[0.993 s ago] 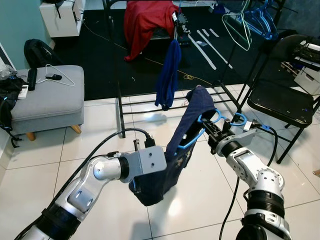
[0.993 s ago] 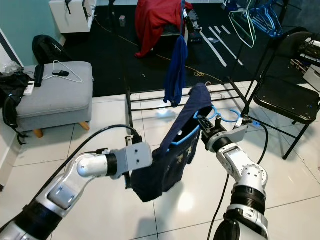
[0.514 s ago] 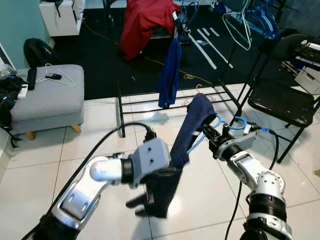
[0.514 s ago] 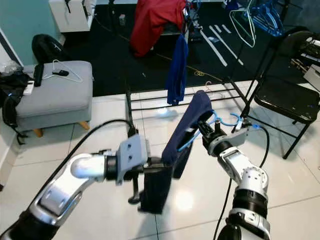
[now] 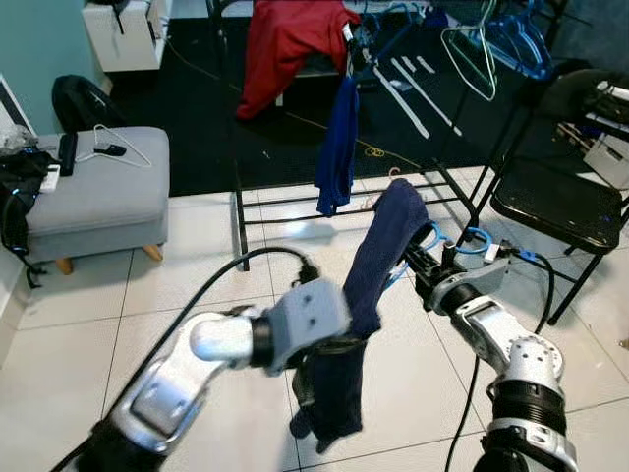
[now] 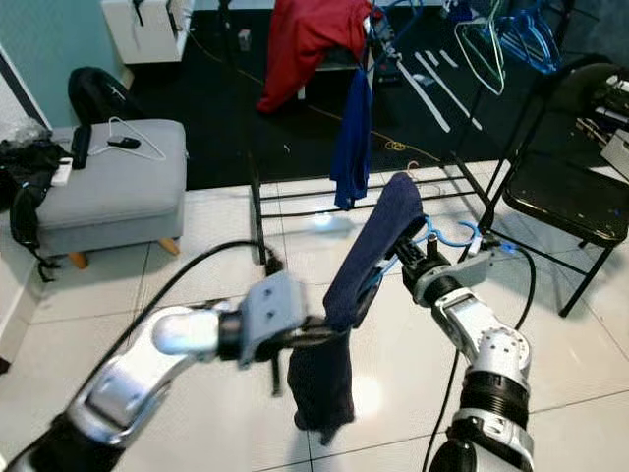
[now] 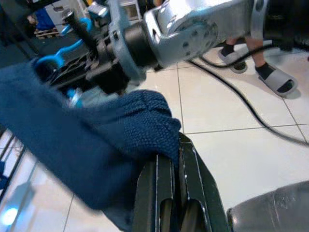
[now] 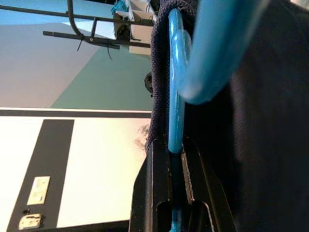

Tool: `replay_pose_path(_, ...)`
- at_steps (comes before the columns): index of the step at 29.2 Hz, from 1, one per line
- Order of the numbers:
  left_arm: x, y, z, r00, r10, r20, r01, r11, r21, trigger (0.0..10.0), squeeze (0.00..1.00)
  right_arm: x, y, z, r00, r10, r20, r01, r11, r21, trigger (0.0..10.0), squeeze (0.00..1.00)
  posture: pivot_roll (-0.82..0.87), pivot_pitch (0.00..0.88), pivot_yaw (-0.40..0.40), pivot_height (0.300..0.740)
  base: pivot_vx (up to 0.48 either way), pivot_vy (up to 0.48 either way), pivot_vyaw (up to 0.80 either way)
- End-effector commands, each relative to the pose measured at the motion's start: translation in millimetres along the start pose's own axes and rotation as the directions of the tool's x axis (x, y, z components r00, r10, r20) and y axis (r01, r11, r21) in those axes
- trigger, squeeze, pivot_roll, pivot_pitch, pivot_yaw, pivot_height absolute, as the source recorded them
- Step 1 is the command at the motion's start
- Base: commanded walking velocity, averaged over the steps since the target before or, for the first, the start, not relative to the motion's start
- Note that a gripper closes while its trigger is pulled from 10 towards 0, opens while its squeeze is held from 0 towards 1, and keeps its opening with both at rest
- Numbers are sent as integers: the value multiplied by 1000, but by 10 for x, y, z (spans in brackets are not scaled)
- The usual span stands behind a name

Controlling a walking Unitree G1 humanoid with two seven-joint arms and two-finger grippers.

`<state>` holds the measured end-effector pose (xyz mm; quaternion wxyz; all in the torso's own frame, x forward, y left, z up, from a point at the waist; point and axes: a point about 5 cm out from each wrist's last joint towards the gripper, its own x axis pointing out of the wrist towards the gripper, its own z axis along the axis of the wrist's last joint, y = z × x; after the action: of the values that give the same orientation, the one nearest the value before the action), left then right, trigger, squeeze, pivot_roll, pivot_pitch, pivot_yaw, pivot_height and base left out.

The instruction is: Hang hanger

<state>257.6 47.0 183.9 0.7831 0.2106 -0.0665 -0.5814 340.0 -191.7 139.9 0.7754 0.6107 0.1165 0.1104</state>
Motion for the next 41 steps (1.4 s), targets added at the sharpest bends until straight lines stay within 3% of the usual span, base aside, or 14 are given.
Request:
replay_pose_path(1,57,-17,-53,999,0,-32,0,1000,-15,10000,0,8,75,28,1000,26,10,-26,1000,-6,10000,0,-41,112,-41,740,0,0,0)
replay_pose_path(7,113,7,-81,998,26,-55,-27,1000,-7,10000,0,13,85,20,999,32,9,-32,999,3,10000,0,-41,112,-41,740,0,0,0)
replay_pose_path(13,184,134,-97,988,115,-102,-116,993,-4,10000,0,20,74,-19,1000,17,-4,-17,1000,4,10000,0,-47,124,-43,740,0,0,0)
replay_pose_path(24,249,121,-56,980,162,-115,-168,985,-46,10000,0,96,68,-92,1000,-2,2,2,1000,20,10000,0,-44,125,-39,740,0,0,0)
replay_pose_path(30,372,89,-22,977,179,-119,-190,978,-89,10000,0,156,93,-192,1000,4,-21,-4,1000,26,10000,0,-42,122,-41,740,0,0,0)
replay_pose_path(40,356,128,-102,961,211,-176,-228,971,-78,10000,0,164,117,-195,1000,13,-22,-13,999,33,10000,0,-43,122,-41,740,0,0,0)
replay_pose_path(41,348,154,-101,957,230,-174,-249,964,-96,10000,1000,164,117,-195,1000,14,-21,-13,999,33,10000,0,-44,122,-41,740,0,0,0)
